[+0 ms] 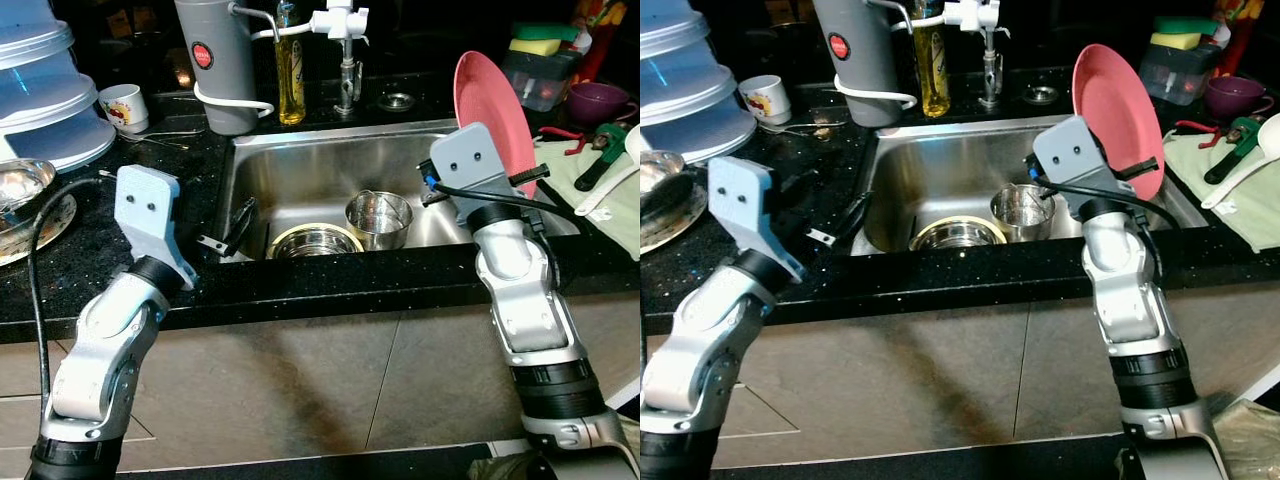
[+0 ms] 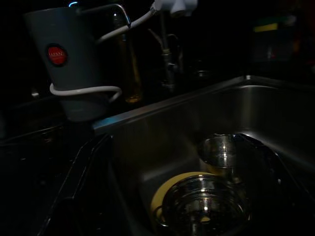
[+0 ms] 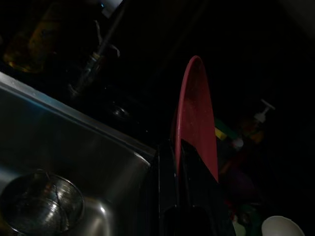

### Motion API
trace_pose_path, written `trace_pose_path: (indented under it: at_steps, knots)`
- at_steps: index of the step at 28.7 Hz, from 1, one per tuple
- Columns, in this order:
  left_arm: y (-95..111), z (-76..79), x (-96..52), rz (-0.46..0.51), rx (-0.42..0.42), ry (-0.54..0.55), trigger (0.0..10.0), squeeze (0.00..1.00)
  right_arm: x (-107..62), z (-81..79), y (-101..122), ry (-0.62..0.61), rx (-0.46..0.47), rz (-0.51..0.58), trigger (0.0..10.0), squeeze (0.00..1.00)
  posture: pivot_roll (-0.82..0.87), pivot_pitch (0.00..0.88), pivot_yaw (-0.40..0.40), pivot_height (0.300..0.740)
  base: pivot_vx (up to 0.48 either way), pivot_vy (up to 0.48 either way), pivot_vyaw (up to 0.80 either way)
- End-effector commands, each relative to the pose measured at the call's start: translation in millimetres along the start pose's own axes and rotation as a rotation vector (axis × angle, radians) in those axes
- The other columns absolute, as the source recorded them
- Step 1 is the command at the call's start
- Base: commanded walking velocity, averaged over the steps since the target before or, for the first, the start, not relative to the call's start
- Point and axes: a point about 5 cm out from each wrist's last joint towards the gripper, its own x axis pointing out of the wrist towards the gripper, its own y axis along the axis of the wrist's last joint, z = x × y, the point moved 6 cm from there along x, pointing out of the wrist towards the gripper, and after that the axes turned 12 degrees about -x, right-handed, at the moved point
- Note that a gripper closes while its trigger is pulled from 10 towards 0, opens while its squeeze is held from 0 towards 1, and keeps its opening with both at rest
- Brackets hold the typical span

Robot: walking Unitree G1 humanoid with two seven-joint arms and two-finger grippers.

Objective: Kitchen organization

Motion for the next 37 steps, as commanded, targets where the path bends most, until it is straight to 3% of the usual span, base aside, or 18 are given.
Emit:
trace_pose_path:
  at_steps: [1,21,29,37]
  knots:
    - [-6.7,-9.5,-3.3,-0.019,0.000,0.037,10.0,0.00,0.7,0.5,-3.7,0.004,-0.024,-0.010,10.0,0.00,-0.02,0.000,0.022,0.740,0.292,0.000,0.00]
    - [-10.1,-6.8,-1.3,-0.018,-0.008,0.043,10.0,0.00,0.4,-13.6,-2.3,0.087,-0.037,0.007,10.0,0.00,-0.02,0.000,0.019,0.740,0.222,0.000,0.00]
    - [-18.8,7.9,-1.8,-0.050,-0.043,-0.016,10.0,0.00,-5.7,-48.0,-10.7,0.309,-0.089,-0.032,10.0,0.00,-0.01,0.000,0.016,0.740,0.000,0.000,0.00]
    - [-17.1,9.5,-2.7,-0.037,-0.058,-0.019,10.0,0.00,-6.7,-56.1,-12.2,0.358,-0.123,-0.036,10.0,0.00,-0.01,0.000,0.008,0.740,0.000,0.000,0.00]
